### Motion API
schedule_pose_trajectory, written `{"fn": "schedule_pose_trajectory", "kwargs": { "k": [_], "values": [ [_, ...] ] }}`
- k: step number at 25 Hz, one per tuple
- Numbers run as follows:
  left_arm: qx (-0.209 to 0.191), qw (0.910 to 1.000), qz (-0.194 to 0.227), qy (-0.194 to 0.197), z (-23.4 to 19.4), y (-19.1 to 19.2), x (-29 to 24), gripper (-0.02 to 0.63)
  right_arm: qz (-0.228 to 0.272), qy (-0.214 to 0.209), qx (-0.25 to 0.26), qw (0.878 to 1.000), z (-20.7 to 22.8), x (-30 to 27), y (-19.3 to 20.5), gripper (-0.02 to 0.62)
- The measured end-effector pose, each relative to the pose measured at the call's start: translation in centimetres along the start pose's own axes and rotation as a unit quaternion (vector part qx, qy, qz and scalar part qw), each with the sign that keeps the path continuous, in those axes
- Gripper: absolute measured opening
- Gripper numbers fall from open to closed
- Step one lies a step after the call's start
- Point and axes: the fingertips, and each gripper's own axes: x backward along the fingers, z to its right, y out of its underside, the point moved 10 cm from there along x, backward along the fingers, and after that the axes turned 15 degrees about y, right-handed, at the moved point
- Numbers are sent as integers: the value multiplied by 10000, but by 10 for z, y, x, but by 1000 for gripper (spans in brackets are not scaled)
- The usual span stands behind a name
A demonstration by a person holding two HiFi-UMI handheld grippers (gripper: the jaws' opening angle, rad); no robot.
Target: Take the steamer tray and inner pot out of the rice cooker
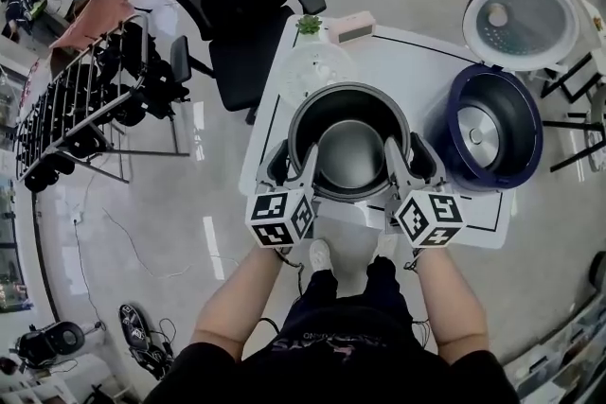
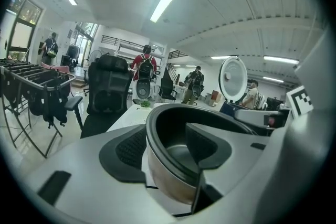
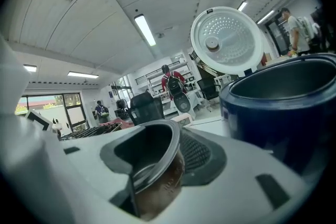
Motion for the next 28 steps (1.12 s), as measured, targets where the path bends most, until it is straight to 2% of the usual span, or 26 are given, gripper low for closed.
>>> {"fn": "schedule_pose_trajectory", "kwargs": {
  "k": [8, 20, 23, 28],
  "values": [
    [31, 9997, -224, 84, -11, 26, -10, 229, -200, 90, 81, 9997, 10, -4, 30, 204],
    [-105, 9996, -239, 135, -12, 30, -19, 224, -283, 207, 166, 9992, 19, -8, 37, 204],
    [-212, 9994, -232, 155, -14, 29, -18, 222, -181, 220, 393, 9988, 18, -7, 38, 204],
    [-664, 9974, -6, 271, -10, 14, -8, 201, 307, 127, 1024, 9942, 4, 4, 23, 204]
  ]
}}
